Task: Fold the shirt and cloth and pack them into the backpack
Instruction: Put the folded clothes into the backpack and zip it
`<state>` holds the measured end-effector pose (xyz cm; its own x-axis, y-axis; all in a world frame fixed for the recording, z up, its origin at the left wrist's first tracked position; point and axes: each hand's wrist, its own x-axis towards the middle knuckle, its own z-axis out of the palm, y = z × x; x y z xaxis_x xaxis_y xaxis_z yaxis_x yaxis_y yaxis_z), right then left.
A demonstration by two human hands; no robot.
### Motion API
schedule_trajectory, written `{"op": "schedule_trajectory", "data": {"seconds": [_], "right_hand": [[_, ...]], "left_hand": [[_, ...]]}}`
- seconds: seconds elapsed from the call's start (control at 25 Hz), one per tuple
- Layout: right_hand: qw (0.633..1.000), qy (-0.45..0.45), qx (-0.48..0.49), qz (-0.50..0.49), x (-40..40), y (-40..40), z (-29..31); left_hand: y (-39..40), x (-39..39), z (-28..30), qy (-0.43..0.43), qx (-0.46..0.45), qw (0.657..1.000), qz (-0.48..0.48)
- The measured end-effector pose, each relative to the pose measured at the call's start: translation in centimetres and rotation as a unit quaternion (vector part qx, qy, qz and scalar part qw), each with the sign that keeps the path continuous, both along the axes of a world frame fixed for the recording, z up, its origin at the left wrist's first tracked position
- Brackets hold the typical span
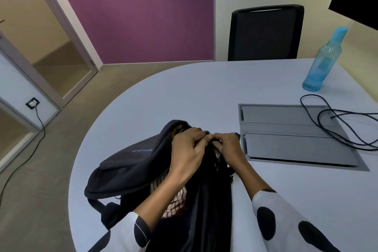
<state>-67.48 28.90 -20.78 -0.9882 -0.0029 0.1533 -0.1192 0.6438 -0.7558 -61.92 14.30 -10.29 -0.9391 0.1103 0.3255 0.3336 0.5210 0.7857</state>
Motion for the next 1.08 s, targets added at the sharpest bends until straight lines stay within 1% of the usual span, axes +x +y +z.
{"op": "schedule_trajectory", "data": {"seconds": [0.16,0.28,0.36,0.44,0.52,0.6,0.72,0.84,1.0,1.08], "right_hand": [[0.999,-0.014,0.009,-0.037,-1.1,0.0,-0.4],[0.999,-0.027,0.025,-0.035,-1.0,-0.2,0.1],[1.000,-0.026,0.016,0.007,0.5,-0.6,1.6],[0.998,-0.011,-0.030,0.060,2.7,-1.0,3.5],[0.992,-0.012,-0.069,0.103,4.6,-1.2,5.1],[0.989,-0.017,-0.075,0.127,5.8,-1.4,5.8],[0.996,0.009,-0.047,0.071,6.5,-1.9,6.2],[0.997,0.039,-0.064,0.020,6.8,-2.6,6.6],[0.994,0.031,-0.099,-0.036,6.4,-2.3,7.1],[0.996,0.025,-0.077,-0.029,6.7,-2.2,7.4]], "left_hand": [[-0.7,0.9,2.4,-0.019,0.087,0.996,0.019],[-1.1,1.0,3.4,-0.037,0.128,0.990,0.050],[-1.5,0.9,3.4,-0.050,0.136,0.987,0.066],[-1.4,1.1,3.5,-0.074,0.149,0.984,0.065],[-1.0,1.3,3.4,-0.091,0.177,0.978,0.061],[-0.5,1.7,3.4,-0.105,0.213,0.970,0.058],[-0.3,2.7,3.4,-0.106,0.220,0.968,0.053],[-0.4,4.2,3.9,-0.079,0.224,0.969,0.065],[-1.2,5.9,5.4,-0.024,0.230,0.970,0.069],[-1.7,6.5,5.9,-0.033,0.244,0.966,0.076]]}}
